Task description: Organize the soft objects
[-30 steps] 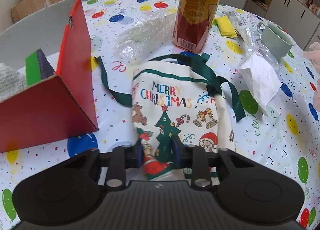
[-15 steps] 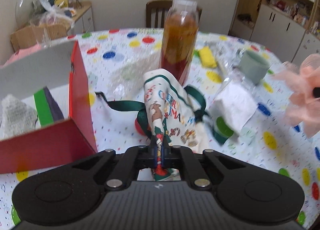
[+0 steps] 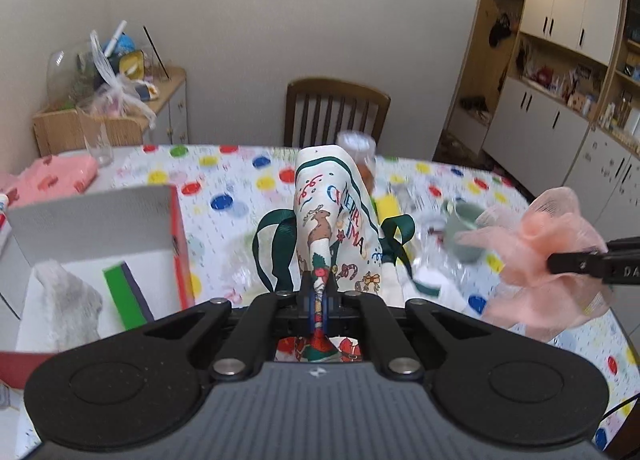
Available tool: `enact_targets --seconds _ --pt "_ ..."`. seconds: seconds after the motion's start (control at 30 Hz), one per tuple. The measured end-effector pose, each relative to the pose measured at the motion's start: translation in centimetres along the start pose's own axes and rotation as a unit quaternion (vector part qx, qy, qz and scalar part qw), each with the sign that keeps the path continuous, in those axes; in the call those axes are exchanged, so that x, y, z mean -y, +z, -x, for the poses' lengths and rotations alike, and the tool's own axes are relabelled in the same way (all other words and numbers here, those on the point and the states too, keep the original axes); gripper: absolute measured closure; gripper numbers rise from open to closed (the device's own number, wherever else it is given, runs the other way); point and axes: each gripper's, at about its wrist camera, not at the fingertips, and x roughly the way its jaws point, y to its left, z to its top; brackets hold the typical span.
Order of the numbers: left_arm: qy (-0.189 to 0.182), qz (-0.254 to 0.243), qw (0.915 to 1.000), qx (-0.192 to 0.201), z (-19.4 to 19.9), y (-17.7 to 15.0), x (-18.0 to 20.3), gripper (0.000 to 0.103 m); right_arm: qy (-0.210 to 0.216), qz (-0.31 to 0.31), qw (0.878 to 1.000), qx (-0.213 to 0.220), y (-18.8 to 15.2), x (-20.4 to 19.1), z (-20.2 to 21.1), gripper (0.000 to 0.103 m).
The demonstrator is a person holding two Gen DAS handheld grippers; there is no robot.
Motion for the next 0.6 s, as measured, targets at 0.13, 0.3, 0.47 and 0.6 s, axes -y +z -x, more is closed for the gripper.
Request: enact_targets --seconds 0.13,0.3,0.47,0.6 --pt "0.009 0.012 0.9998 0.012 1.5 1.3 -1.2 0.1 0.024 0.015 1.0 0.011 1.7 -2.2 0.1 0.081" --pt "0.031 0.024 0.9987 0.032 3.4 2.2 -3.5 0.1 0.058 0.032 0.998 0.023 4.0 -5.5 -0.2 0.081" --pt "0.059 0.04 0.9963 0.048 5.4 2.8 -6.6 0.1 0.084 0.062 0.994 0.035 5.9 -9.4 -0.5 0.081" --pt "0.084 0.048 0.9936 0.057 6.9 3.0 -9.2 0.1 0.103 0.083 0.99 0.039 7.0 -12.7 -1.0 0.081"
